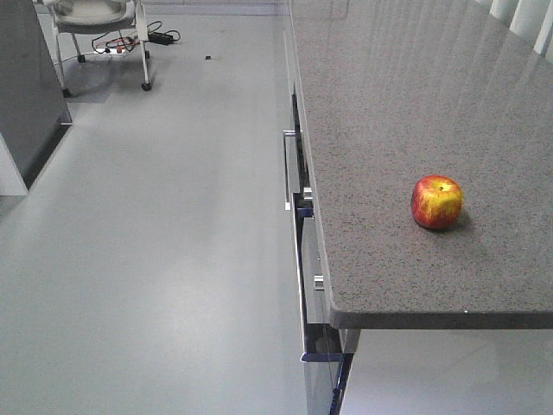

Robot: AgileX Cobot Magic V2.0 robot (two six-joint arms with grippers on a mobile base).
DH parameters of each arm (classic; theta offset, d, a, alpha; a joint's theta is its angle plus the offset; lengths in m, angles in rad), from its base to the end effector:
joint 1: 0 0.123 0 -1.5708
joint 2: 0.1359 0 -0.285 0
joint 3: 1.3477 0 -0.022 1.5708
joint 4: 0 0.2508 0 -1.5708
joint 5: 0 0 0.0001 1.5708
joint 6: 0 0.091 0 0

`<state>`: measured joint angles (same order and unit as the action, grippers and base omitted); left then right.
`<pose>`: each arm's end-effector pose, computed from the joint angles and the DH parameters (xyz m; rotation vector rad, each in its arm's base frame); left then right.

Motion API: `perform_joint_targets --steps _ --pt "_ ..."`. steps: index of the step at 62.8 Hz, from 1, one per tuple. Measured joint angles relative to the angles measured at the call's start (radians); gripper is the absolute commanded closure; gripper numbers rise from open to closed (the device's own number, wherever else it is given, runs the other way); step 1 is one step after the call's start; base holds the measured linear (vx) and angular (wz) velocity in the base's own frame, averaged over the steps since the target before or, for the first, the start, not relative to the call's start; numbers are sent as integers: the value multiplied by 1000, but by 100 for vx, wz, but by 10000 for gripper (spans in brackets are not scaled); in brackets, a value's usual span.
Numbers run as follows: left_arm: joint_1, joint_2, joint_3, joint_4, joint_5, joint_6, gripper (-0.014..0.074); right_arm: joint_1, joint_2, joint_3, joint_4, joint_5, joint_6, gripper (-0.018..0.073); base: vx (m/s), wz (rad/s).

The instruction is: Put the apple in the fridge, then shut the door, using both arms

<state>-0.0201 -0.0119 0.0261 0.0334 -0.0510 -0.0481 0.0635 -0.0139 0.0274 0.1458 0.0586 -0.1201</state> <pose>0.0560 -0.0013 0.2096 0.0053 1.4469 -0.0298 0.0564 0.0044 0.1994 -0.0363 1.5552 0.0769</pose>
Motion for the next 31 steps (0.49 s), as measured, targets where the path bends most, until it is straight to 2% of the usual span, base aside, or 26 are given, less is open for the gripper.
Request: perform_joint_targets --steps 31 --pt "0 0 0 0 0 0 603 0 0 0 0 0 0 563 0 0"
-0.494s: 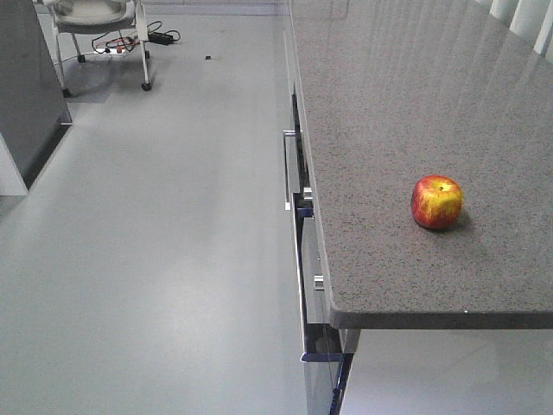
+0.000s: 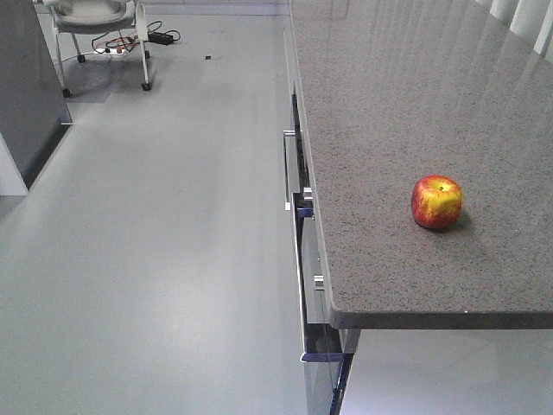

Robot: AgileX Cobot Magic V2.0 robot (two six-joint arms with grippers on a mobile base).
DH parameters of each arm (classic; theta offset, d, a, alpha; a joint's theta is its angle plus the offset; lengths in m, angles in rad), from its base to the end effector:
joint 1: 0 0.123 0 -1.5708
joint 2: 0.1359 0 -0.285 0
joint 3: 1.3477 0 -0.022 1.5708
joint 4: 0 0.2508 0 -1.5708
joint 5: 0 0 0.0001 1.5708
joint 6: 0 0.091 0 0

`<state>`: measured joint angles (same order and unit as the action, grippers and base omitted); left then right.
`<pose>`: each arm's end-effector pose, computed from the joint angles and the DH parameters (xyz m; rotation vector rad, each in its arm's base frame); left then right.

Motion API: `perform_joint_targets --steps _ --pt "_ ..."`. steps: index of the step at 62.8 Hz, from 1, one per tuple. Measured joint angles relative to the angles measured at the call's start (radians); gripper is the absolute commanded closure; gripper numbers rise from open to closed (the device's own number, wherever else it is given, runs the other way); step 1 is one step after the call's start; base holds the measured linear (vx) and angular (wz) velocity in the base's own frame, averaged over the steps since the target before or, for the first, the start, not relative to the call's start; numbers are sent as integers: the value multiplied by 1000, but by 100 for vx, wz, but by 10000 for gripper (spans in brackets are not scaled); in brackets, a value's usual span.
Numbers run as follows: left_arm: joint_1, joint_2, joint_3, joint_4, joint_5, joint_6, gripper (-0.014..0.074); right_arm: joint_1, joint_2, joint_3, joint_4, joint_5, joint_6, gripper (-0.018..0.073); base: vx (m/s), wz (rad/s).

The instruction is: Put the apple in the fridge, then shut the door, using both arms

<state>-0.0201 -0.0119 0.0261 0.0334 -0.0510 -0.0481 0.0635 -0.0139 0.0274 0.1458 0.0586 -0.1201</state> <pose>0.0560 -0.0013 0.2096 0.0053 1.4469 -0.0298 0.0564 0.0044 0.1994 -0.0363 1.5552 0.0769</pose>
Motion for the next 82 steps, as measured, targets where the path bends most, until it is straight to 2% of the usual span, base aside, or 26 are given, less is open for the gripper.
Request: perform_joint_targets --steps 11,23,42,62,67,73,82 --pt "0 0 0 0 0 0 603 0 0 0 1 -3 0 563 0 0" --pt "0 0 0 0 0 0 603 0 8 -11 44 -22 14 563 0 0" --pt "0 0 0 0 0 0 603 0 270 -397 -20 352 -36 563 0 0" --pt "0 0 0 0 0 0 603 0 630 -709 -30 595 -46 549 0 0" --pt "0 0 0 0 0 0 603 0 715 -771 -45 632 -47 517 0 0" --pt "0 0 0 0 0 0 603 0 824 -832 -76 666 -47 435 0 0" --pt "0 0 0 0 0 0 603 0 960 -895 -107 682 -48 207 0 0"
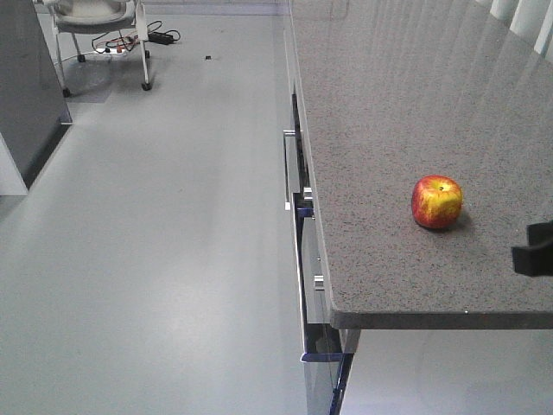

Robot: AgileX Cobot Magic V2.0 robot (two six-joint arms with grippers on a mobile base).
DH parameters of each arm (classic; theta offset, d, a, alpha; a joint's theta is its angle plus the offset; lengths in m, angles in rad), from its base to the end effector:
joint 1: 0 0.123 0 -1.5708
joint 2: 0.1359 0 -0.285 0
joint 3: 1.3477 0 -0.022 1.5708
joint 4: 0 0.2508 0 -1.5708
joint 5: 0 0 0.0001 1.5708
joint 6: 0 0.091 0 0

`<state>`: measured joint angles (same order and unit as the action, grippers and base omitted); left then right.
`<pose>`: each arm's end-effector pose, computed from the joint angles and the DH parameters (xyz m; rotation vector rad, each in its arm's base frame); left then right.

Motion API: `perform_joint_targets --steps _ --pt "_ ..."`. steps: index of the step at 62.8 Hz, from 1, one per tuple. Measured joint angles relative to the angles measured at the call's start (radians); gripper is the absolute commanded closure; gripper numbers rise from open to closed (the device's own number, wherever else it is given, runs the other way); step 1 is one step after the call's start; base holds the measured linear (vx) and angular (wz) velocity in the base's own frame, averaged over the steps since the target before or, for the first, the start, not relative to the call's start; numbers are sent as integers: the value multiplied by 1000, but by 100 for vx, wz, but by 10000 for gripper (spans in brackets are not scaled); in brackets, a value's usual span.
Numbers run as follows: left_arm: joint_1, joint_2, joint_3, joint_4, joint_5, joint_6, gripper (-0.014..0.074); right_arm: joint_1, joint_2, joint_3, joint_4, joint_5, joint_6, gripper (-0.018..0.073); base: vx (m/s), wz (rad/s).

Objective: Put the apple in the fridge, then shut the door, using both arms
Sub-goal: 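Reach the open right gripper down around the red-yellow apple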

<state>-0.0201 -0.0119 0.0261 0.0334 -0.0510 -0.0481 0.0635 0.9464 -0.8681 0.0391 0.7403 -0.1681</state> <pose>0.0560 -0.0013 0.2096 0.0053 1.4469 -0.0298 0.1840 0.0141 0.3381 -0.2464 2.2883 -0.0086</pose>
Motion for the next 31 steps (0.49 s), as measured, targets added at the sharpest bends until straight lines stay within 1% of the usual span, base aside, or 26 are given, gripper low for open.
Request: perform_joint_targets --steps 3,9,14,19,31 --pt "0 0 0 0 0 0 603 0 40 -20 -2 0 0 130 0 0" --pt "0 0 0 0 0 0 603 0 114 -52 -3 0 -1 6 0 0" --pt "0 0 0 0 0 0 603 0 178 -85 -3 0 -1 -58 0 0" --pt "0 0 0 0 0 0 603 0 244 -123 -3 -1 -2 -78 0 0" --pt "0 0 0 0 0 0 603 0 408 -225 -8 -2 -2 -69 0 0"
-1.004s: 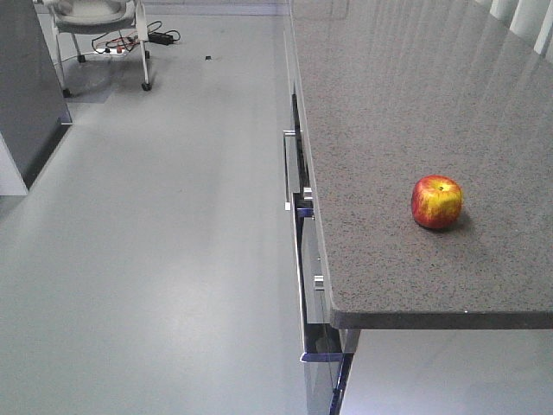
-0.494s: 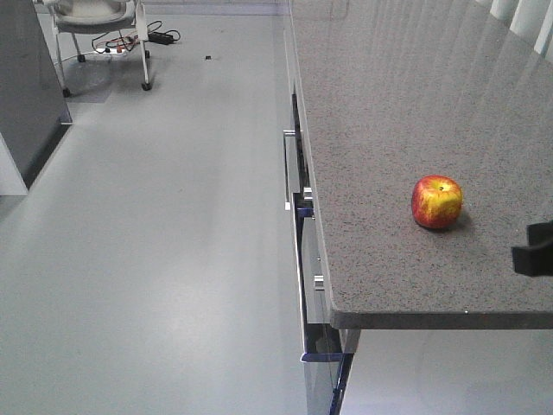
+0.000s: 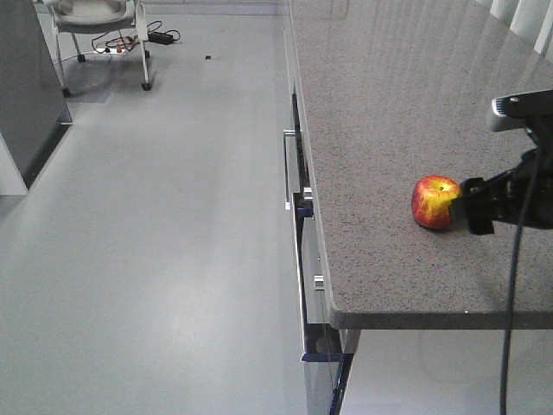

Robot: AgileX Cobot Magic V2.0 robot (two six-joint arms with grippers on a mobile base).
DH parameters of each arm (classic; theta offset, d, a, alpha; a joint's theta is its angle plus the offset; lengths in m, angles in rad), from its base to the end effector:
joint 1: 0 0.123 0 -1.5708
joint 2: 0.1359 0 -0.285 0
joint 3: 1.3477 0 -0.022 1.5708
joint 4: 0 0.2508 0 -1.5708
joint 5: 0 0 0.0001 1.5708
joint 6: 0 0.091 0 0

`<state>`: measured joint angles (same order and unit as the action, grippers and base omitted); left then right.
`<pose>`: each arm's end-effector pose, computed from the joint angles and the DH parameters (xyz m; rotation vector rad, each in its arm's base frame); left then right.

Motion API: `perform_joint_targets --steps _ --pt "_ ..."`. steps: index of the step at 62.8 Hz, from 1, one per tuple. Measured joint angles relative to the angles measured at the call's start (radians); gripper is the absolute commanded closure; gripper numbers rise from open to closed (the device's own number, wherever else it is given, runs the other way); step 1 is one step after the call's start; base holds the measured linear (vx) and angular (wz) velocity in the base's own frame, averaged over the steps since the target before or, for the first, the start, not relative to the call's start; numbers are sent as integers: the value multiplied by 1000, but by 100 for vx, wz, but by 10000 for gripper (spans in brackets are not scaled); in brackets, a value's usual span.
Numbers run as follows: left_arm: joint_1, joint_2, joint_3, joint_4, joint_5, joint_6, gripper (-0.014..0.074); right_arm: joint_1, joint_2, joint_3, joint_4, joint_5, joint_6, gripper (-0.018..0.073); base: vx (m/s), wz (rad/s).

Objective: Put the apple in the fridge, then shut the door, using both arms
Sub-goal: 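Reach the open right gripper down around the red-yellow apple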

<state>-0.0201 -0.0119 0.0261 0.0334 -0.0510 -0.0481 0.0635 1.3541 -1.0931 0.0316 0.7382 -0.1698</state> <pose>0.0560 -0.0013 0.2096 0.0053 1.4469 -0.0298 0.2828 0.0199 0.3134 -0.2690 2.4677 -0.0088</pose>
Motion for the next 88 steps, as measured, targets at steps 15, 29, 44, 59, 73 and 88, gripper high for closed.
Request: perform_joint_targets --steps 15,29,44,59,73,88 --pt "0 0 0 0 0 0 603 0 184 -135 -40 0 0 -57 0 0" --pt "0 0 0 0 0 0 603 0 335 -255 -77 -3 0 -48 0 0" --pt "0 0 0 0 0 0 603 0 462 -336 -90 -7 0 -41 0 0" --pt "0 0 0 0 0 0 603 0 554 -347 -113 -67 0 -22 0 0" --pt "0 0 0 0 0 0 603 0 583 -347 -116 -124 4 114 0 0" --pt "0 0 0 0 0 0 603 0 577 -347 -115 -130 8 199 0 0"
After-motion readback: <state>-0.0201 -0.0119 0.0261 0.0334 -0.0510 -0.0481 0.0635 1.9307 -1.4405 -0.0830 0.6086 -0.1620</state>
